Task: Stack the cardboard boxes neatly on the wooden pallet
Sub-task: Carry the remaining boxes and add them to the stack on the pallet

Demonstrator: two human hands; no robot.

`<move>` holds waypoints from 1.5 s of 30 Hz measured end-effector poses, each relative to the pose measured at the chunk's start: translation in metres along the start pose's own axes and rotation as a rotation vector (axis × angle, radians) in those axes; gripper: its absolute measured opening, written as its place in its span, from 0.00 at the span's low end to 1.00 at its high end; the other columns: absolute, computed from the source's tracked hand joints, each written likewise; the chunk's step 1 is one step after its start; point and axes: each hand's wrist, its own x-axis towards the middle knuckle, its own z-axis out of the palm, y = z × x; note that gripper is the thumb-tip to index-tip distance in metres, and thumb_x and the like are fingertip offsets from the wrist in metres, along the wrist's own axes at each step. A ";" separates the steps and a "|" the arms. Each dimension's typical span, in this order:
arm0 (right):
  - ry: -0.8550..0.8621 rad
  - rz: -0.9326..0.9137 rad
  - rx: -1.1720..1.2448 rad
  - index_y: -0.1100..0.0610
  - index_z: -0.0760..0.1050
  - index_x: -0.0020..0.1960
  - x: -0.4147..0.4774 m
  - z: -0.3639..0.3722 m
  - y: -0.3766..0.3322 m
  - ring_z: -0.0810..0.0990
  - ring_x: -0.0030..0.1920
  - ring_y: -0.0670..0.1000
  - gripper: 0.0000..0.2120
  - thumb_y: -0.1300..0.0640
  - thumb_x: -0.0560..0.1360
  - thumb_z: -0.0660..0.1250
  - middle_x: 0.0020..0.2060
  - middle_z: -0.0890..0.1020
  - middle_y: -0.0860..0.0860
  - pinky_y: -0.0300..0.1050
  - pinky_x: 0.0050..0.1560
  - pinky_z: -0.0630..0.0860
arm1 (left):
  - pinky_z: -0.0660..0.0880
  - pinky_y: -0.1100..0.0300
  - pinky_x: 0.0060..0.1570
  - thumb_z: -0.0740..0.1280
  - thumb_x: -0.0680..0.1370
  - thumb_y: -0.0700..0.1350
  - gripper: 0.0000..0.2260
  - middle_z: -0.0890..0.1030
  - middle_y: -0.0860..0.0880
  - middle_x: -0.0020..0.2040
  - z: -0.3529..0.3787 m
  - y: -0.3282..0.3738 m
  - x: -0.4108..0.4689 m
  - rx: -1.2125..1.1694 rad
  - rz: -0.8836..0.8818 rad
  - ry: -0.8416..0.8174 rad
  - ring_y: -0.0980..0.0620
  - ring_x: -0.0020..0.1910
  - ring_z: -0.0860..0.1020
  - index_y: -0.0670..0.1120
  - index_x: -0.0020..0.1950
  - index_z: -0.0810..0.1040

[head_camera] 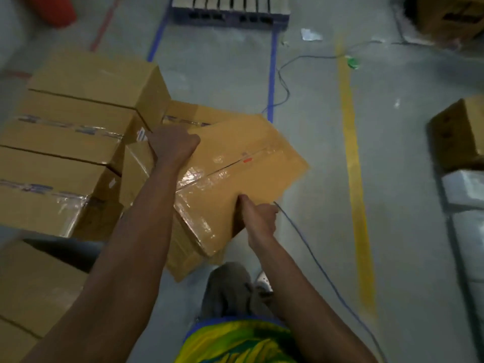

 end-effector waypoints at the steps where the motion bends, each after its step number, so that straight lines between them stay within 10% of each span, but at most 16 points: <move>1: -0.006 -0.026 -0.047 0.60 0.61 0.70 0.020 -0.006 -0.020 0.77 0.61 0.60 0.44 0.34 0.67 0.73 0.64 0.76 0.56 0.55 0.63 0.75 | 0.70 0.51 0.59 0.64 0.75 0.52 0.18 0.83 0.38 0.56 0.000 0.008 0.016 -0.015 -0.041 -0.004 0.36 0.59 0.79 0.41 0.55 0.83; 17: -0.196 -0.306 -0.531 0.61 0.63 0.71 0.281 0.068 -0.348 0.77 0.64 0.61 0.45 0.29 0.70 0.68 0.66 0.77 0.58 0.58 0.66 0.73 | 0.67 0.50 0.63 0.63 0.77 0.52 0.18 0.81 0.38 0.59 -0.020 0.109 0.278 -0.180 -0.639 0.155 0.39 0.62 0.76 0.40 0.58 0.81; 22: -0.246 -0.547 -0.803 0.63 0.60 0.76 0.351 0.100 -0.452 0.73 0.69 0.63 0.44 0.31 0.75 0.64 0.70 0.73 0.61 0.54 0.65 0.70 | 0.71 0.56 0.47 0.64 0.78 0.53 0.12 0.79 0.44 0.41 0.008 0.122 0.313 -0.341 -0.894 0.086 0.45 0.41 0.76 0.44 0.46 0.77; 29: -0.495 -0.944 -1.273 0.62 0.64 0.72 0.451 0.173 -0.523 0.75 0.65 0.65 0.43 0.27 0.74 0.62 0.67 0.74 0.62 0.60 0.64 0.74 | 0.77 0.51 0.54 0.67 0.73 0.59 0.15 0.82 0.45 0.45 0.116 0.187 0.317 -0.631 -1.374 0.176 0.43 0.49 0.80 0.47 0.42 0.77; 45: -0.725 -0.559 -1.524 0.62 0.54 0.80 0.627 0.173 -0.488 0.64 0.76 0.63 0.55 0.23 0.70 0.61 0.77 0.62 0.61 0.61 0.72 0.66 | 0.73 0.53 0.54 0.73 0.72 0.52 0.25 0.78 0.46 0.57 0.298 0.298 0.326 -1.193 -1.676 0.079 0.43 0.55 0.77 0.43 0.65 0.72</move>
